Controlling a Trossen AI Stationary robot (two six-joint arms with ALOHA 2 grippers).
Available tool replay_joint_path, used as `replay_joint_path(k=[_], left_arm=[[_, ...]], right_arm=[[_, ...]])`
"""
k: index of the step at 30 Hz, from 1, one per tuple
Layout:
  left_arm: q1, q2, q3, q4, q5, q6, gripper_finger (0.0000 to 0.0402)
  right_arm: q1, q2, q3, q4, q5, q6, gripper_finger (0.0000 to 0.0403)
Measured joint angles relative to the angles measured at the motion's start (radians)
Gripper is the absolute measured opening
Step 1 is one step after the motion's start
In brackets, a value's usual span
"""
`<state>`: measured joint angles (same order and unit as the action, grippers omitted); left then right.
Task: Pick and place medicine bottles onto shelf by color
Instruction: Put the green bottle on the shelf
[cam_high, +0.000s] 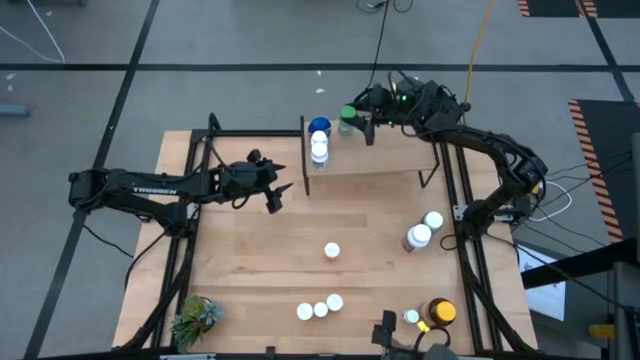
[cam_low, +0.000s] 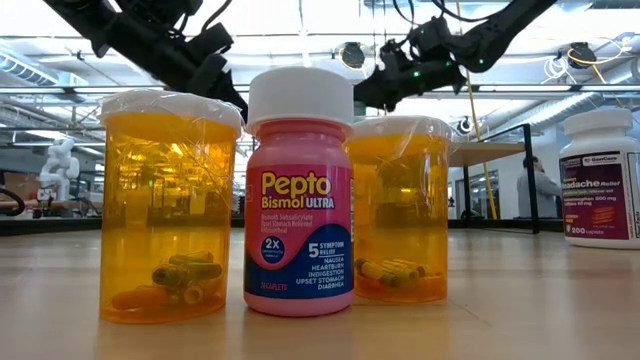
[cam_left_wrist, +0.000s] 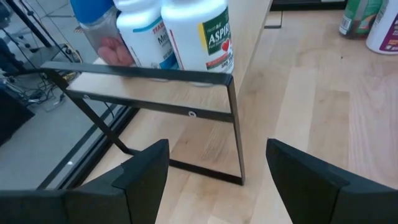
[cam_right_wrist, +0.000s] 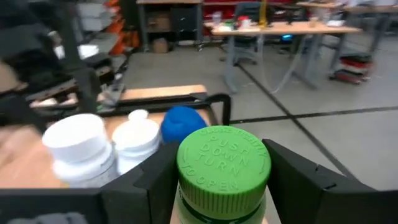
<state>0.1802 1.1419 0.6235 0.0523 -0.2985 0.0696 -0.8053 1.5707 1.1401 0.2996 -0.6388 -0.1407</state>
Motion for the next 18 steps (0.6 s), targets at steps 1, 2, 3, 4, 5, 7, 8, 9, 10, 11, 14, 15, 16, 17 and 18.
replay_joint_path(k=[1, 2, 3, 4, 5, 7, 8, 9, 10, 11, 14, 15, 16, 17, 18], left_arm=[[0.000, 0.000, 0.000, 0.005, 0.000, 0.005, 0.0273], [0.000, 0.000, 0.000, 0.011, 0.000, 0.010, 0.0273], [0.001, 0.000, 0.000, 0.018, -0.001, 0.018, 0.0273], [0.002, 0.000, 0.000, 0.026, 0.000, 0.025, 0.0273], [0.003, 0.000, 0.000, 0.034, -0.001, 0.027, 0.0273], [0.005, 0.000, 0.000, 0.052, -0.001, 0.029, 0.0273], [0.007, 0.000, 0.000, 0.058, -0.001, 0.030, 0.0273], [0.008, 0.000, 0.000, 0.062, -0.001, 0.030, 0.0273], [0.010, 0.000, 0.001, 0.065, -0.002, 0.030, 0.0273], [0.011, 0.000, 0.001, 0.065, -0.001, 0.030, 0.0273], [0.012, 0.000, 0.001, 0.067, -0.002, 0.030, 0.0273], [0.011, 0.000, 0.000, 0.070, -0.001, 0.030, 0.0273], [0.011, 0.000, 0.001, 0.073, -0.001, 0.030, 0.0273], [0.011, 0.000, 0.000, 0.073, -0.001, 0.029, 0.0273], [0.011, 0.000, 0.001, 0.073, 0.000, 0.029, 0.0273]], right_arm=[[-0.010, 0.000, 0.013, -0.022, -0.037, -0.016, 0.0198], [-0.020, 0.000, 0.024, -0.035, -0.077, -0.032, 0.0198], [-0.027, 0.000, 0.032, -0.039, -0.112, -0.048, 0.0198], [-0.032, 0.000, 0.036, -0.038, -0.133, -0.060, 0.0198], [-0.037, 0.000, 0.038, -0.039, -0.147, -0.069, 0.0199], [-0.045, 0.000, 0.039, -0.043, -0.150, -0.083, 0.0200], [-0.046, 0.002, 0.039, -0.043, -0.151, -0.091, 0.0200], [-0.046, 0.009, 0.041, -0.039, -0.153, -0.098, 0.0200], [-0.046, 0.017, 0.043, -0.031, -0.156, -0.102, 0.0200], [-0.047, 0.029, 0.043, -0.028, -0.166, -0.102, 0.0200], [-0.046, 0.073, 0.042, 0.029, -0.176, -0.065, 0.0201], [-0.046, 0.086, 0.043, 0.042, -0.177, -0.058, 0.0201], [-0.050, 0.097, 0.048, 0.045, -0.180, -0.057, 0.0201], [-0.054, 0.109, 0.056, 0.045, -0.185, -0.056, 0.0202], [-0.059, 0.120, 0.068, 0.045, -0.202, -0.054, 0.0202]])
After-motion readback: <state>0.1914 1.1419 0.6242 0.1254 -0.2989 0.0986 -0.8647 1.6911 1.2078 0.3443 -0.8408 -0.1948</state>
